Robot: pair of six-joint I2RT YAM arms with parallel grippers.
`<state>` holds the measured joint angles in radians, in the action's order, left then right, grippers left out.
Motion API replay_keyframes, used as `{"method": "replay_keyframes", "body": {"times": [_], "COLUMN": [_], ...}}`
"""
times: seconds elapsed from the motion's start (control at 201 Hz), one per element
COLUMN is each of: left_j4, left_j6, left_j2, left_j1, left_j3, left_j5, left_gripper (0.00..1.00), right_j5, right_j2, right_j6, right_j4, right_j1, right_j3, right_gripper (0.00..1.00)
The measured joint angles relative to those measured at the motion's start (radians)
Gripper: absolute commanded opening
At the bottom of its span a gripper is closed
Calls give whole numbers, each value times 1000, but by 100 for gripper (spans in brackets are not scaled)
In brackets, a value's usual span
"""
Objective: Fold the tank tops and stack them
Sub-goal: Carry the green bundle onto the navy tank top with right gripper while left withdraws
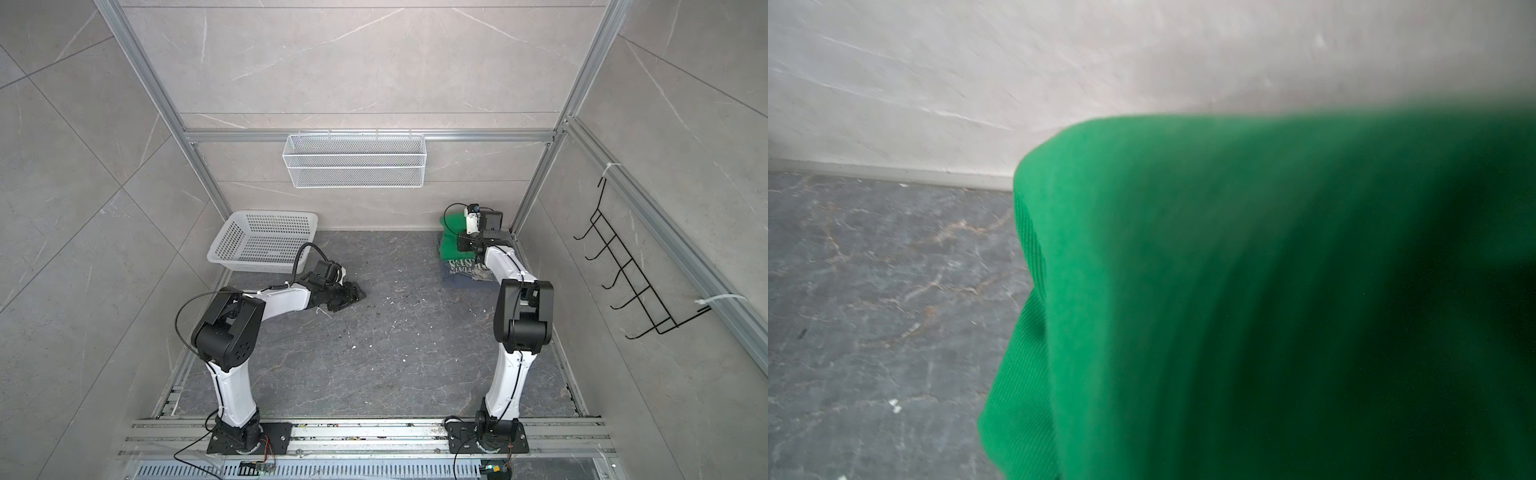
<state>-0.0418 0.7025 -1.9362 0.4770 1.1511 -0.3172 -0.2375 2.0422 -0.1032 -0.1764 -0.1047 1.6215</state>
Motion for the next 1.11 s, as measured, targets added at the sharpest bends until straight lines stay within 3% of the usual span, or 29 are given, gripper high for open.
{"method": "replay_keyframes", "body": {"times": [0.353,0.687,0.871,1.11], "left_j4": [-10,-18,-7,-3], "left_j6": [-23,-30,-34,-35], "left_j2": [-1,-4,-15,-19], "left_j1": [0,0,0,0], "left_j3": [5,9,19,23], "left_j5": [-1,-2,-6,-8], "left_gripper": [72,72,72,72], "right_j5": [-208,-351,-366,-311], "right_j2": [143,158,177,247], "right_j6": [59,57,54,52], "right_j4": [-255,-405,-444,-482], "right_j1": [-119,-130,-130,-137], "right_j3": [173,276,280,303], "right_gripper": [2,2,4,35]}}
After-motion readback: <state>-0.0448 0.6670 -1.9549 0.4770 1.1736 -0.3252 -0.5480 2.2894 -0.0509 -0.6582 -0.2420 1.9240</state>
